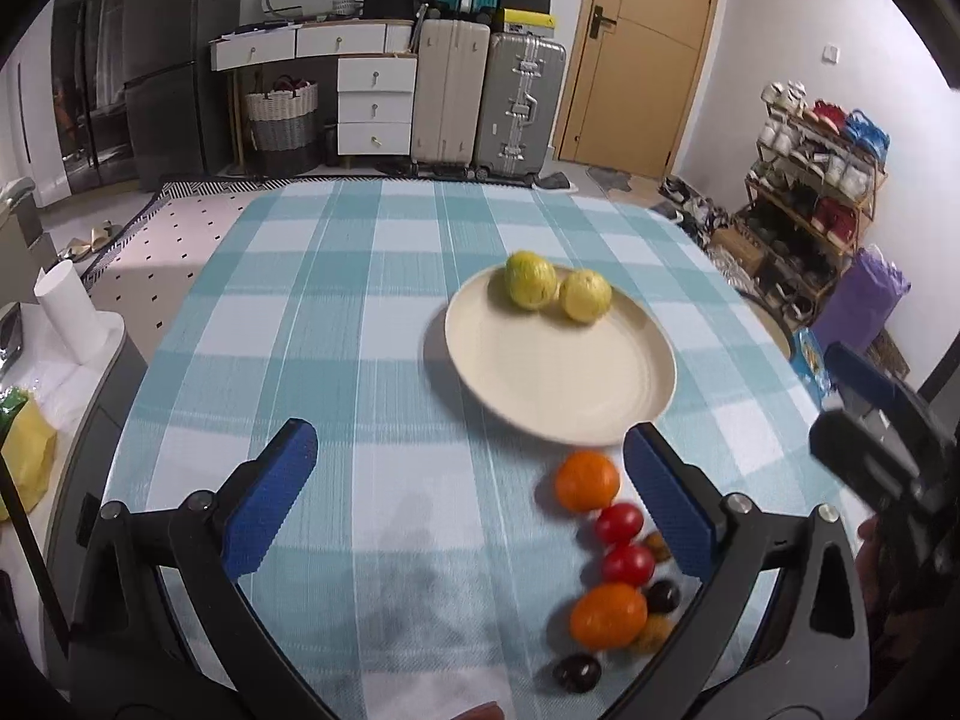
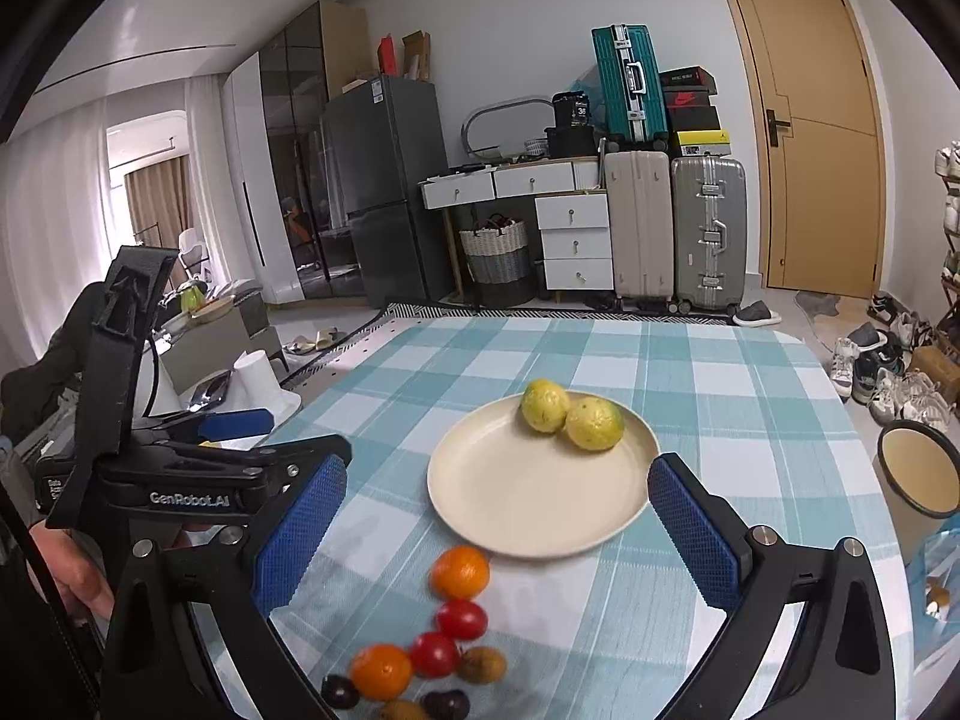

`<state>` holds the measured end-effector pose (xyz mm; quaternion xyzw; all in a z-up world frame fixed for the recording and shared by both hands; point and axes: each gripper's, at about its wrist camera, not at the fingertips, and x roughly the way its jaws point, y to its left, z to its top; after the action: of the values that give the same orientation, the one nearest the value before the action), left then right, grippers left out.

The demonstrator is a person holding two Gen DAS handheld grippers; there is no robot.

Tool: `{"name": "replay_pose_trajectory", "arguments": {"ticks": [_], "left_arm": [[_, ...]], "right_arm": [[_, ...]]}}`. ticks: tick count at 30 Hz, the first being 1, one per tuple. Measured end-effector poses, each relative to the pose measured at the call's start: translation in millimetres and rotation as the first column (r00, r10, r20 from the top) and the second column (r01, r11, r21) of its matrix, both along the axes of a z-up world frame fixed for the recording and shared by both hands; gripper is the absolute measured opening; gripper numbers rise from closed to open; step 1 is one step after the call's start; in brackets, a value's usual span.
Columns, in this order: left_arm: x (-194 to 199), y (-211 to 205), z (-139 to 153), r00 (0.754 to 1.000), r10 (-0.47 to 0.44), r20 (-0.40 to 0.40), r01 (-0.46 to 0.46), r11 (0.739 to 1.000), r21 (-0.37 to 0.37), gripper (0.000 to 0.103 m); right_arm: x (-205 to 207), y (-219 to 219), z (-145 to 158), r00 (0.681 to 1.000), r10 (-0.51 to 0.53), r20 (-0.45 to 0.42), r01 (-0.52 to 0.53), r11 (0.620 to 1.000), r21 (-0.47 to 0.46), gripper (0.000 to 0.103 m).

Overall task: Organize fruits
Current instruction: 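Withdraw both tools from the plate back toward the remaining fruits, then grasp an orange with the left tool while the right tool grasps the other orange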

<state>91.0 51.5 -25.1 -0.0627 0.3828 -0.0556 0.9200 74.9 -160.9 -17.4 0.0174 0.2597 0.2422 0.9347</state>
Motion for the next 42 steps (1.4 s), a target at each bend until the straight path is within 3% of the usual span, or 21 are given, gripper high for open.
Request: {"name": "replay_pose_trajectory", "arguments": {"ticks": [6, 11, 14, 24, 33, 36, 39, 42], "left_arm": [[-14.7, -0.6, -23.9, 0.998, -0.034, -0.058, 0.034, 0.999, -0.006, 0.102], [-19.1, -6.3, -46.8, 0.981, -0.119, -0.152, 0.105, 0.990, -0.097, 0.102], [-18.2, -14.4, -58.6, 0.969, -0.145, -0.200, 0.124, 0.986, -0.113, 0.102], [-22.5, -29.9, -73.8, 0.943, -0.222, -0.248, 0.183, 0.968, -0.172, 0.102], [-20.5, -36.2, -79.6, 0.929, -0.277, -0.246, 0.221, 0.947, -0.233, 0.100], [-20.2, -36.8, -81.4, 0.924, -0.293, -0.245, 0.231, 0.939, -0.254, 0.092], [-18.0, -37.3, -85.1, 0.914, -0.315, -0.255, 0.241, 0.929, -0.281, 0.076], [-17.5, -38.9, -89.7, 0.902, -0.338, -0.268, 0.253, 0.918, -0.305, 0.053]], "right_arm": [[-12.4, -7.6, -8.4, 0.999, -0.033, -0.013, 0.033, 0.999, -0.003, 0.103], [-16.8, -14.4, -19.1, 0.997, -0.068, -0.026, 0.067, 0.997, -0.042, 0.103], [-18.3, -20.2, -27.9, 0.995, -0.078, -0.056, 0.076, 0.996, -0.036, 0.103], [-16.7, -30.0, -52.1, 0.985, -0.112, -0.128, 0.108, 0.993, -0.043, 0.103], [-19.9, -32.8, -54.6, 0.986, -0.103, -0.132, 0.100, 0.995, -0.029, 0.103], [-19.2, -33.6, -55.0, 0.985, -0.105, -0.136, 0.102, 0.994, -0.026, 0.103], [-18.6, -34.4, -55.5, 0.985, -0.105, -0.138, 0.103, 0.994, -0.019, 0.103], [-18.7, -34.4, -56.0, 0.985, -0.103, -0.138, 0.101, 0.995, -0.020, 0.103]]}}
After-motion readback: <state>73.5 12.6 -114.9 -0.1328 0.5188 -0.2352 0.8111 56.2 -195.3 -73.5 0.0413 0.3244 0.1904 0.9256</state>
